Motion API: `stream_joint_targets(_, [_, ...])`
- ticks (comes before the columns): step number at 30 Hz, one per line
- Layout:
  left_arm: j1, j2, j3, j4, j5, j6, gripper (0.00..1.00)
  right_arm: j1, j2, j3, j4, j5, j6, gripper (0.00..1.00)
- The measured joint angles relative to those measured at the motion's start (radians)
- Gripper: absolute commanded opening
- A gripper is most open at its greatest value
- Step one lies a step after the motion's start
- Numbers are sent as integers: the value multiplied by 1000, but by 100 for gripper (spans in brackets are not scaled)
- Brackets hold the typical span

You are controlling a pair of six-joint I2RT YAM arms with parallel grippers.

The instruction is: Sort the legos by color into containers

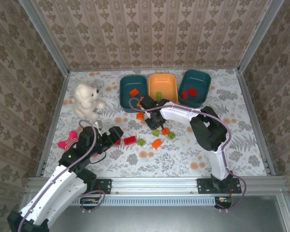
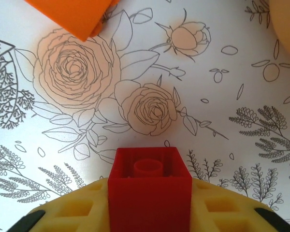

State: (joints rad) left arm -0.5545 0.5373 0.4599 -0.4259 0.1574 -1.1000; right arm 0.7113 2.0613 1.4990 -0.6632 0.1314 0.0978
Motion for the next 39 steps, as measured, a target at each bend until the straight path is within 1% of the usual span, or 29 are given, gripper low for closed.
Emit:
stream_joint_targets(4, [0, 59, 27, 15, 6, 12, 89, -14, -39, 0, -8, -2, 6, 29])
stream_joint_targets(7, [-2, 158, 84, 43, 23, 48, 89, -63, -152, -11, -15, -4, 18, 28])
stream_joint_targets(11, [-33, 359, 199, 108, 52, 119, 89, -212, -344, -24, 2, 6, 48, 27])
stream_joint_targets(14, [-66, 519, 302, 154, 82, 176, 89, -347, -396, -21, 11, 38, 81, 27])
stream_joint_targets(17, [-87, 673, 410, 213, 116, 217, 89, -461, -351, -15, 4, 63, 124, 27])
stream_joint_targets(21, [-94, 812, 512, 275, 151, 242, 88, -546, -205, 51, -26, 75, 175, 27])
stream_joint_targets(25, [-94, 899, 586, 309, 173, 255, 88, -573, -57, 157, -63, 87, 220, 28])
stream_joint_targets(31, [-95, 947, 658, 311, 188, 279, 88, -583, 89, 300, -128, 114, 283, 31])
stream_joint_targets(32, [-95, 949, 663, 311, 188, 283, 88, -584, 109, 319, -137, 117, 296, 32])
stream_joint_targets(34, [-95, 951, 669, 307, 188, 288, 88, -586, 139, 341, -148, 120, 313, 38])
stream_joint_targets(39, [-95, 951, 674, 293, 187, 300, 88, -591, 166, 348, -167, 120, 352, 59])
